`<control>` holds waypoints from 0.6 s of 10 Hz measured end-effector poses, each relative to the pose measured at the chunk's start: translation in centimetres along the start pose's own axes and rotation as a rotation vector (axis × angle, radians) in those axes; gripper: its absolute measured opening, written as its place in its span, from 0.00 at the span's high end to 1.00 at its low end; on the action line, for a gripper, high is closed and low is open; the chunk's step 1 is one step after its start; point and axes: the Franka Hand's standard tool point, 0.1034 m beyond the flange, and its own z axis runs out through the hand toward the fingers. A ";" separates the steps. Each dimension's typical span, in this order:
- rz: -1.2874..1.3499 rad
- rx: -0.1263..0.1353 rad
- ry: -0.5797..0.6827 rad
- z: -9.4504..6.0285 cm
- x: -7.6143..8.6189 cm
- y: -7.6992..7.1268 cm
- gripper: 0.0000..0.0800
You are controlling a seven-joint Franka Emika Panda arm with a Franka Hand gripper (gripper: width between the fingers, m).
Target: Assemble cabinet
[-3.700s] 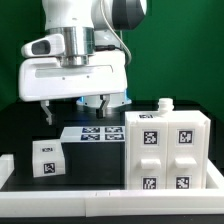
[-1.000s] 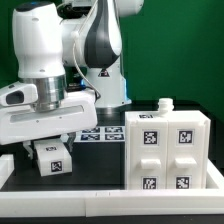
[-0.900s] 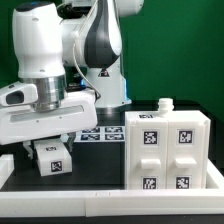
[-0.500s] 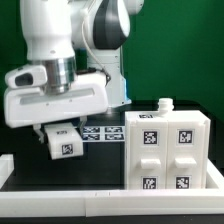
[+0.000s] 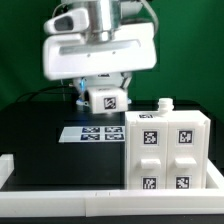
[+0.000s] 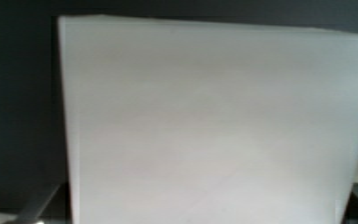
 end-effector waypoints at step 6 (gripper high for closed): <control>0.036 -0.002 -0.008 -0.5 2.3 -1.8 0.30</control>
Offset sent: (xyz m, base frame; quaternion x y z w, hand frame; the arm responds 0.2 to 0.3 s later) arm 0.0000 0.0000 0.0000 0.0000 0.0000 0.0000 1.0000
